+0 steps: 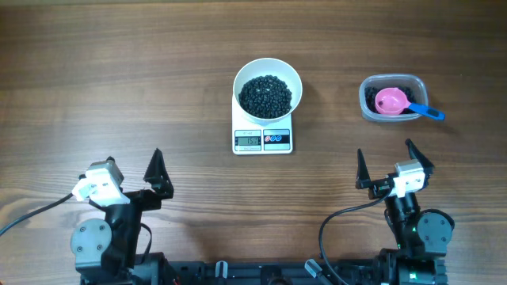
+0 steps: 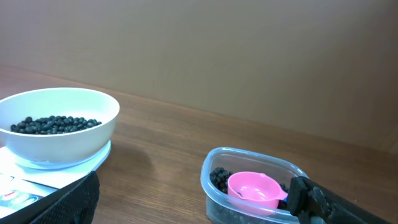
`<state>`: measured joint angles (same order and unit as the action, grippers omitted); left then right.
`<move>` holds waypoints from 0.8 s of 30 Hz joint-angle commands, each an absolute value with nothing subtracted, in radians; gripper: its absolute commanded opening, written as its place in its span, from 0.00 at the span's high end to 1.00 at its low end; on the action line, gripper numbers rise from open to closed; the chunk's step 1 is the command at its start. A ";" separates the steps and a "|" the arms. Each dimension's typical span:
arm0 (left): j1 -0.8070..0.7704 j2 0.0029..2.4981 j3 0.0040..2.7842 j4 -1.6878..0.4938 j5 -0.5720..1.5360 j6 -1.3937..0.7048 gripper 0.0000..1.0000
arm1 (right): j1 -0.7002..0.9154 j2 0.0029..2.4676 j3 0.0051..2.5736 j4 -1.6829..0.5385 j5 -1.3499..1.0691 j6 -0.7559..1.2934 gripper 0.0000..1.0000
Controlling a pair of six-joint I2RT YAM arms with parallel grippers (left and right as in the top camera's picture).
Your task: Scoop item into bowl and weigh 150g on scale
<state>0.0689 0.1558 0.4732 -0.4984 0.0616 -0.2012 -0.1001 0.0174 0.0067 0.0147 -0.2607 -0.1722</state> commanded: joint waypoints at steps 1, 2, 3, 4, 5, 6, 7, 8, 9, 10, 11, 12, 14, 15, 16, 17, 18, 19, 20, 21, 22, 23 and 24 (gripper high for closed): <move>0.077 0.124 0.422 -0.453 0.081 -0.214 0.00 | -0.104 0.005 0.005 0.018 -0.248 -0.155 0.00; 0.077 0.120 0.414 -0.443 0.081 -0.213 0.00 | -0.104 0.005 0.005 0.018 -0.248 -0.155 0.00; 0.077 0.112 0.398 -0.425 0.081 -0.214 0.00 | -0.104 0.005 0.005 0.018 -0.248 -0.155 0.01; 0.077 0.105 0.384 -0.410 0.081 -0.214 0.00 | -0.104 0.005 0.005 0.018 -0.248 -0.155 0.00; 0.077 0.096 0.369 -0.395 0.081 -0.214 0.00 | -0.104 0.005 0.005 0.018 -0.248 -0.155 0.00; 0.077 0.086 0.353 -0.381 0.081 -0.214 0.00 | -0.104 0.005 0.005 0.018 -0.248 -0.155 0.00; 0.077 0.076 0.337 -0.366 0.081 -0.214 0.00 | -0.104 0.005 0.005 0.018 -0.248 -0.155 0.00; 0.077 0.067 0.320 -0.348 0.081 -0.214 0.00 | -0.104 0.005 0.005 0.018 -0.248 -0.155 0.00; 0.077 0.057 0.304 -0.332 0.081 -0.214 0.00 | -0.104 0.005 0.005 0.018 -0.248 -0.155 0.00; 0.077 0.049 0.290 -0.318 0.081 -0.214 0.00 | -0.104 0.005 0.005 0.018 -0.248 -0.155 0.00; 0.077 0.043 0.277 -0.302 0.081 -0.214 0.00 | -0.104 0.005 0.005 0.018 -0.248 -0.155 0.00; 0.077 0.038 0.268 -0.292 0.081 -0.214 0.00 | -0.104 0.005 0.005 0.018 -0.248 -0.155 0.00; 0.077 0.028 0.244 -0.264 0.081 -0.214 0.00 | -0.104 0.005 0.005 0.018 -0.248 -0.155 0.00; 0.077 0.023 0.230 -0.247 0.081 -0.214 0.00 | -0.104 0.005 0.005 0.018 -0.248 -0.155 0.00; 0.077 0.020 0.223 -0.238 0.081 -0.214 0.00 | -0.104 0.005 0.005 0.018 -0.248 -0.155 0.00; 0.077 0.019 0.215 -0.226 0.081 -0.215 0.00 | -0.104 0.005 0.005 0.018 -0.248 -0.155 0.00; 0.077 0.017 0.208 -0.217 0.081 -0.214 0.00 | -0.104 0.005 0.005 0.018 -0.248 -0.155 0.00; 0.077 0.017 0.204 -0.211 0.081 -0.214 0.00 | -0.104 0.005 0.005 0.018 -0.248 -0.155 0.00; 0.077 0.017 0.197 -0.199 0.081 -0.214 0.00 | -0.104 0.005 0.005 0.018 -0.248 -0.155 0.00; 0.077 0.017 0.192 -0.192 0.081 -0.214 0.00 | -0.104 0.005 0.005 0.018 -0.248 -0.155 0.00; 0.077 0.017 0.187 -0.184 0.081 -0.215 0.00 | -0.104 0.005 0.005 0.018 -0.248 -0.155 0.00; 0.076 0.017 0.182 -0.176 0.081 -0.214 0.00 | -0.104 0.005 0.005 0.018 -0.248 -0.155 0.00; 0.076 0.015 0.171 -0.162 0.081 -0.214 0.00 | -0.104 0.005 0.005 0.018 -0.248 -0.155 0.00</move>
<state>0.0689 0.0315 0.2020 -0.1925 0.0731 -0.2047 -0.1001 0.0174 0.0067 0.0147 -0.2607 -0.1722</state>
